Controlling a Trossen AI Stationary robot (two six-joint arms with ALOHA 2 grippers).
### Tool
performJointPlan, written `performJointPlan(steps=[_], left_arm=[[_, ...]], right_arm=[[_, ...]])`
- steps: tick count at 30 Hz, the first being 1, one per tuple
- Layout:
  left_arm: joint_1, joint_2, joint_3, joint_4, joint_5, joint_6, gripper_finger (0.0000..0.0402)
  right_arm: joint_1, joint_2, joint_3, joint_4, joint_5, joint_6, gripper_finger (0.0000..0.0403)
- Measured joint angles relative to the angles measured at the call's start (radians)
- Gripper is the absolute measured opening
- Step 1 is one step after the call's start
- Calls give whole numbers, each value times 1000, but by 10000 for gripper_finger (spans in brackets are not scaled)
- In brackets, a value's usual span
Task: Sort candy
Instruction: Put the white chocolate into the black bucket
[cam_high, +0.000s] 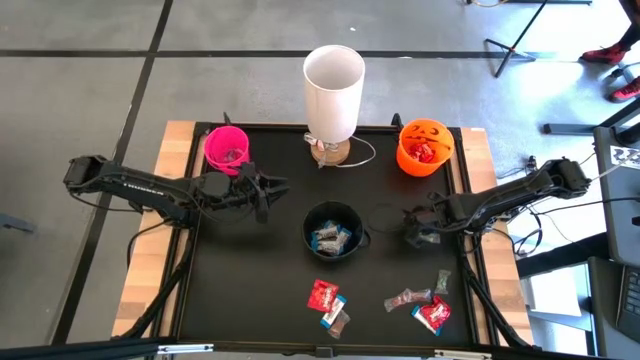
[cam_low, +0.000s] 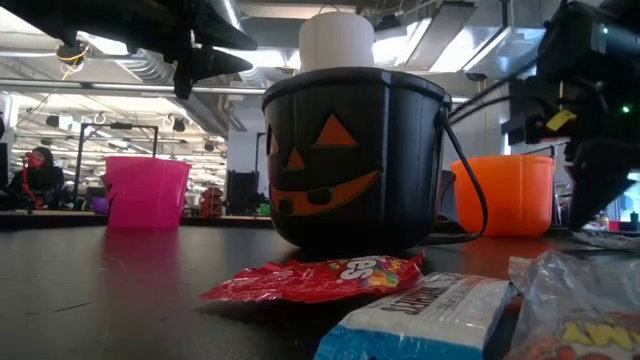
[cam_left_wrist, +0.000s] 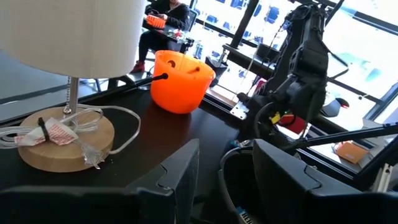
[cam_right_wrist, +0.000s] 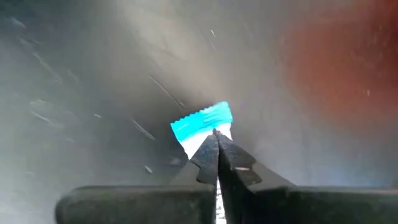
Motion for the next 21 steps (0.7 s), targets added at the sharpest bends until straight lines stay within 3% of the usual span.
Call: performJointPlan(steps=[21], left_arm=[[0,0,0,-5,-8,-1,143]], right_arm=[[0,0,353,15,178,-292,0]])
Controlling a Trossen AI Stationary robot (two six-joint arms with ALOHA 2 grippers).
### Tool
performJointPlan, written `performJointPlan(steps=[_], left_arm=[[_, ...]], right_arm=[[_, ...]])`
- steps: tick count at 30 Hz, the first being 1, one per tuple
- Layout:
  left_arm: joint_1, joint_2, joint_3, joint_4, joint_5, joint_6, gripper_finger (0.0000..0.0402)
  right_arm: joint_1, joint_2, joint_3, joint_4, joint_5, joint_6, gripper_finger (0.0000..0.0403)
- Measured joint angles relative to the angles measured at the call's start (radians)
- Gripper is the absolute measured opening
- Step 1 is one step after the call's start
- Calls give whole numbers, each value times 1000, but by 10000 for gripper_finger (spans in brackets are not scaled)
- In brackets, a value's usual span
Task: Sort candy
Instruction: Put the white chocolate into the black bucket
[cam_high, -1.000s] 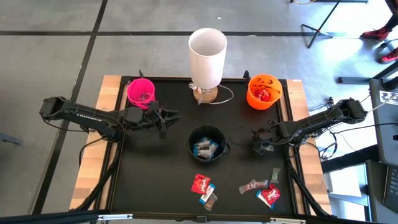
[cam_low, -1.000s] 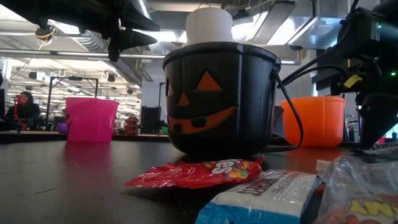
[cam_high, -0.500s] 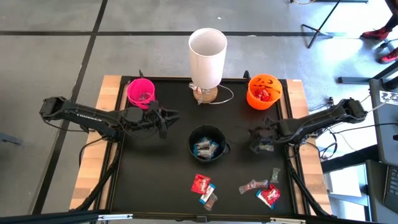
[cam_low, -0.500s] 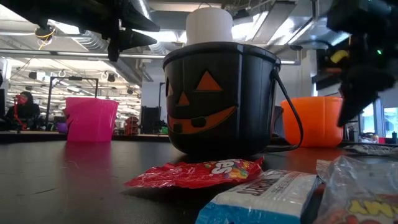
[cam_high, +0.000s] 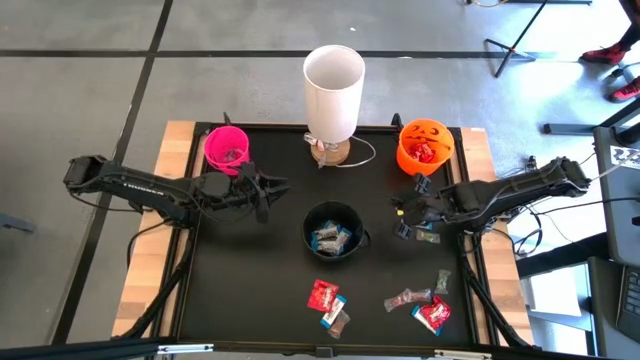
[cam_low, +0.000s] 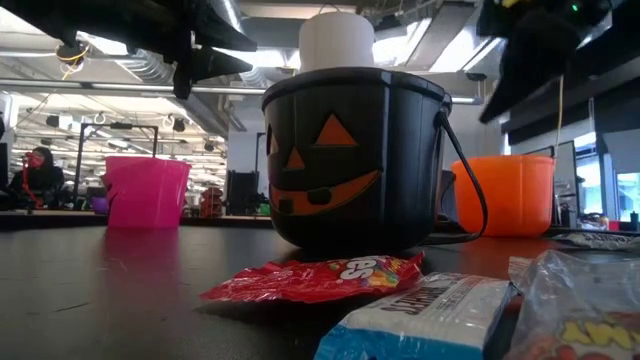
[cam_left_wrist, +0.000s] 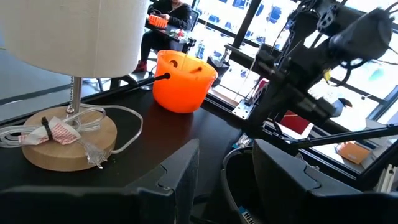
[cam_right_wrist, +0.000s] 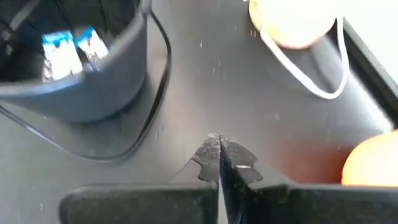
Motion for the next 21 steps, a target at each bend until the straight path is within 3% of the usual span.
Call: performJointPlan(steps=[13,21], left_arm=[[0,0,0,-11,0,0,144],[0,0,0,-11,0,0,144]], right_arm=[[0,0,62,0,47,-75,0],[0,0,62,20,23,-75,0]])
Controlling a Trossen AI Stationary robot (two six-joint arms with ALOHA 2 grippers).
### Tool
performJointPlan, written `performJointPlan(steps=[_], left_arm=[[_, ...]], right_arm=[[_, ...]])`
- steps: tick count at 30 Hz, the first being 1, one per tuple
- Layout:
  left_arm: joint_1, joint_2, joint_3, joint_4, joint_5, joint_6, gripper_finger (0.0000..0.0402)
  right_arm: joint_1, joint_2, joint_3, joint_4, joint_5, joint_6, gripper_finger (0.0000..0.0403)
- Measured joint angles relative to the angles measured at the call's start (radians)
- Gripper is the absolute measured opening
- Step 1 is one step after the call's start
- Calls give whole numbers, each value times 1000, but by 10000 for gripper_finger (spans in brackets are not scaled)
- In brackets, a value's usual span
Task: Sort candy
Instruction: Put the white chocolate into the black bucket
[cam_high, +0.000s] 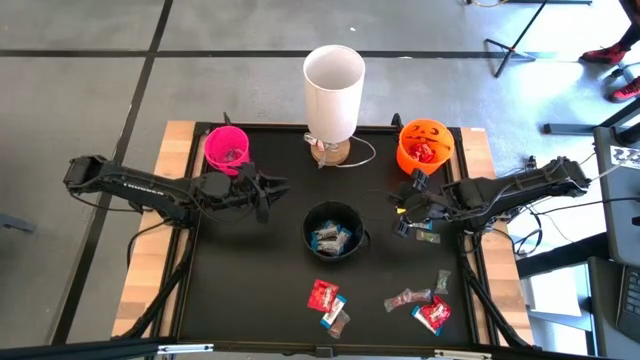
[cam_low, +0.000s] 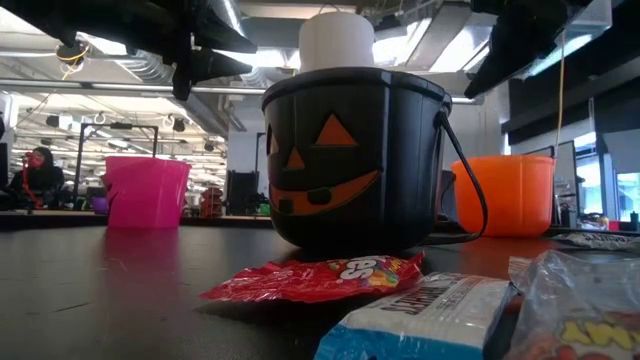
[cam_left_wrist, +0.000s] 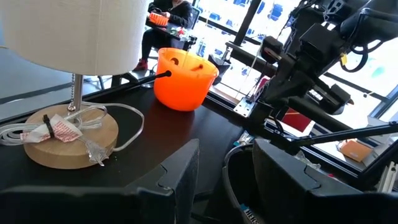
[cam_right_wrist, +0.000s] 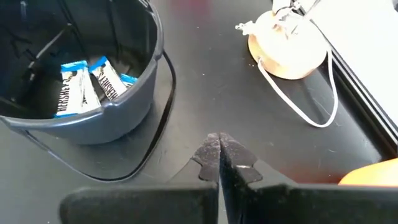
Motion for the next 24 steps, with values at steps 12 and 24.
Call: performJointPlan(steps=[12,24], left_arm=[[0,0,0,0,0,-1,144],[0,19,0,9,0,-5,144]], right_arm=[[-53,0,-202,-95,-220,179,66],[-140,0,-457,82,-315,216,202]])
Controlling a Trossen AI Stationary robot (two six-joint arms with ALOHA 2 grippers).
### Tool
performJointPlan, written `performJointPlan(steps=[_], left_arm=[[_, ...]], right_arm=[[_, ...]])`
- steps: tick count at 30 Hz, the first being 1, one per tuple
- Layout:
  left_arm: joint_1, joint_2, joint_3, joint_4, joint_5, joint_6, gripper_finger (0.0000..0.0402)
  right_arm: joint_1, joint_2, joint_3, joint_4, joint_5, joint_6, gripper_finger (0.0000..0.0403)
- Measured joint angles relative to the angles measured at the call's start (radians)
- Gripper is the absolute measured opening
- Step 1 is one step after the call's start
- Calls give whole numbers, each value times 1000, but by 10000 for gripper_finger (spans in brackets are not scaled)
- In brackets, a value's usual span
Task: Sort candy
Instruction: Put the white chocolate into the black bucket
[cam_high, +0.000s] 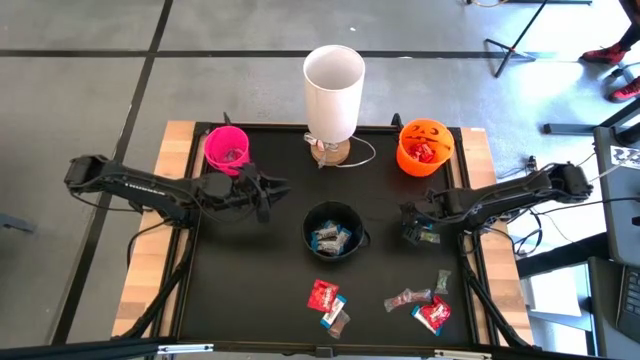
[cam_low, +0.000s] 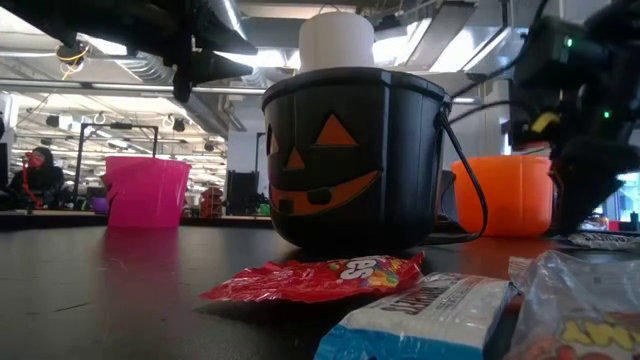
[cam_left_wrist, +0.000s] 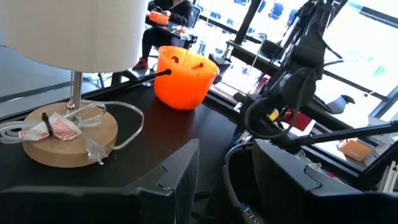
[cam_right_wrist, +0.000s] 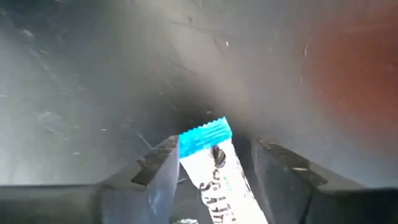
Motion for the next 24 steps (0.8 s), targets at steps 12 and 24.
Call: performJointPlan(steps=[12,24], left_arm=[[0,80,-1,10,0,-26,144],[0,95,-1,7,0,-28,144]], right_arm=[[-50,-1,-61,79,-7,20,115],[-50,1,-28,74,-7,-2,9]])
